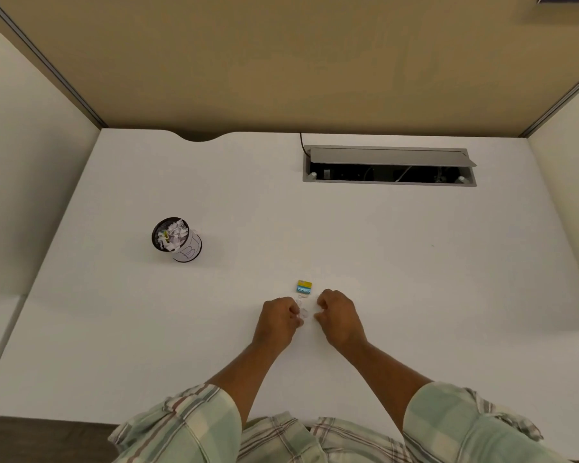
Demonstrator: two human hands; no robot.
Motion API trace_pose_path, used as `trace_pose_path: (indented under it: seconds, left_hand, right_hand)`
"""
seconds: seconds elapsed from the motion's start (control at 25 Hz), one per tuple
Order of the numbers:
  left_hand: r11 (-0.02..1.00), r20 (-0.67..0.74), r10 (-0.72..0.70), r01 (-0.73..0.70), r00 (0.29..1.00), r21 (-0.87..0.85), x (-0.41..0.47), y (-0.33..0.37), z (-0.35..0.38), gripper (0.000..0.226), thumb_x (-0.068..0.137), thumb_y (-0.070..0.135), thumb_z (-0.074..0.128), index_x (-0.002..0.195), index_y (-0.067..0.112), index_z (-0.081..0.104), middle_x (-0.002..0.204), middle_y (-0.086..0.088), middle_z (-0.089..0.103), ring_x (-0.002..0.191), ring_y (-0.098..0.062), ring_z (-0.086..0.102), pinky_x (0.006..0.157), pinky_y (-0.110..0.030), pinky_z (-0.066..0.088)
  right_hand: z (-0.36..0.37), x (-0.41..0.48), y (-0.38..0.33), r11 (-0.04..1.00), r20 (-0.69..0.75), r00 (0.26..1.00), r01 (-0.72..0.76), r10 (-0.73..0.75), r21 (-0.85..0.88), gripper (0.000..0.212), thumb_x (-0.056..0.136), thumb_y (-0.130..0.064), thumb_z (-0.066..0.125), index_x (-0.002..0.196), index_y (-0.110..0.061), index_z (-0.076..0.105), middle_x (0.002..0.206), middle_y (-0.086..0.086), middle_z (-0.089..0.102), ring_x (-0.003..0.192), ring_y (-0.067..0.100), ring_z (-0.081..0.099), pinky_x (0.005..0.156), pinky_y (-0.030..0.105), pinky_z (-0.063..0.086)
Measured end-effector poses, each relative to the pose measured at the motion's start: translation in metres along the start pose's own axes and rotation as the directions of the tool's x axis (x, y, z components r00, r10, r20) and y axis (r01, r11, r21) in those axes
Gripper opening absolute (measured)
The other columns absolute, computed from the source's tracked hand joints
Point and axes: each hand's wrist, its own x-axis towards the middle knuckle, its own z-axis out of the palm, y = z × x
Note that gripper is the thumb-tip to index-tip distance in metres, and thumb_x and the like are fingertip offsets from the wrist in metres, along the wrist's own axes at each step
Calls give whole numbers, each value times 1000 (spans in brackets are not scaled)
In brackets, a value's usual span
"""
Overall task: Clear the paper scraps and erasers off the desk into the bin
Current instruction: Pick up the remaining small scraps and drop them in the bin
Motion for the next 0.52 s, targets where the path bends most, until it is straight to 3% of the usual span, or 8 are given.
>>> trace_pose_path:
  seconds: [0.12, 0.2, 0.28, 0.4, 0.52]
  left_hand:
    - [998, -19, -38, 37, 999, -50, 7, -6, -11, 31, 72, 14, 89, 97, 11, 71, 83, -2, 65, 75, -17, 60, 77, -29, 54]
    - [999, 4, -33, 33, 999, -14, 8, -7, -12, 48, 71, 17, 90, 114, 13, 69, 95, -6, 67, 81, -15, 58, 82, -27, 52]
    - [1000, 37, -2, 1, 999, 30, 8, -5, -8, 62, 72, 21, 90, 128, 15, 64, 106, -6, 67, 86, -11, 55, 82, -20, 48]
    - [998, 81, 40, -44, 996, 44, 8, 0, -1, 71, 75, 24, 88, 139, 16, 56, 118, -5, 65, 94, -10, 56, 83, -16, 45]
    - [991, 108, 96, -105, 989, 82, 12, 2, 0, 69, 77, 23, 86, 139, 16, 56, 119, -7, 66, 108, -20, 62, 89, -22, 49]
  right_hand:
    - [-12, 7, 12, 999, -18, 999, -48, 48, -2, 36, 87, -19, 73, 121, -14, 62, 116, 5, 58, 104, 23, 61, 87, 29, 50]
    - [-13, 9, 17, 997, 57, 998, -33, 37, -74, 55, 88, -27, 75, 137, -13, 54, 127, 6, 51, 112, 24, 59, 94, 32, 51]
    - [-9, 10, 13, 993, 124, 992, 12, 2, -116, 62, 86, -31, 77, 140, -13, 51, 129, 6, 48, 114, 24, 57, 94, 32, 50]
    - [-1, 10, 3, 977, 192, 979, 110, -75, -181, 50, 82, -28, 79, 125, -15, 56, 118, 4, 46, 104, 23, 55, 85, 36, 55]
    - [8, 9, -2, 956, 202, 973, 163, -114, -242, 36, 86, -23, 74, 118, -14, 59, 114, 5, 48, 100, 24, 56, 79, 39, 55]
